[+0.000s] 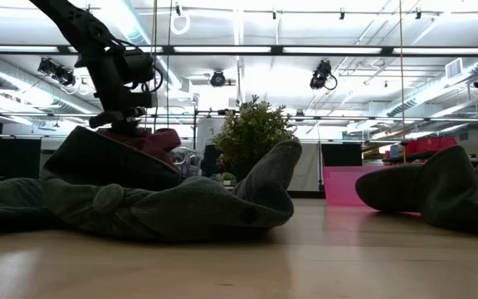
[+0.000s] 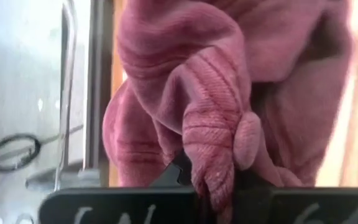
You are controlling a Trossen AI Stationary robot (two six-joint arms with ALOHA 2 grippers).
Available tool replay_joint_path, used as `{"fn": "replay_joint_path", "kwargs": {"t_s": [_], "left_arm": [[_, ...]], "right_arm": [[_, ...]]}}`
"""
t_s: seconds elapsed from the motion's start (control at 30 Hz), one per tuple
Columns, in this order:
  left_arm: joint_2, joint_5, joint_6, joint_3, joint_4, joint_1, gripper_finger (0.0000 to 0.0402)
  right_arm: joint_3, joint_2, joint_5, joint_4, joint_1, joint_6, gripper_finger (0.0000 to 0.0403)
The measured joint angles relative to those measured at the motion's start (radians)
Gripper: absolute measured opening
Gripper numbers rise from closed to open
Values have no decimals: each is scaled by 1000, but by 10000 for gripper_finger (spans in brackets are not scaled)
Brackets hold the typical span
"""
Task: Pick & Place hat
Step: Put the red cap into the transparent bin
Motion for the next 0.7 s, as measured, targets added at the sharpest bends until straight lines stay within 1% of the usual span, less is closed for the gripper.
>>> {"fn": "replay_joint_path", "kwargs": {"t_s": [0.1, 0.2, 0.27, 0.37, 0.47, 0.6, 0.7], "left_arm": [[0, -8, -41, 0, 5, 11, 10], [0, -15, -78, 0, 17, 11, 35], [0, -18, -89, 0, 18, 11, 60], [0, -25, -146, 1, 19, 9, 106], [0, -55, -206, 18, 10, 9, 155], [0, -70, -266, 71, -28, 9, 212], [0, -68, -287, 123, -81, 8, 244]], "right_arm": [[0, 0, -14, 0, 0, 3, 253], [0, 0, -15, 0, 0, 3, 253], [0, 0, -14, 0, 0, 3, 253], [0, 0, -14, 0, 0, 1, 253], [0, 0, -14, 0, 0, 0, 253], [0, 0, -14, 0, 0, 0, 253], [0, 0, -14, 0, 0, 0, 253]]}}
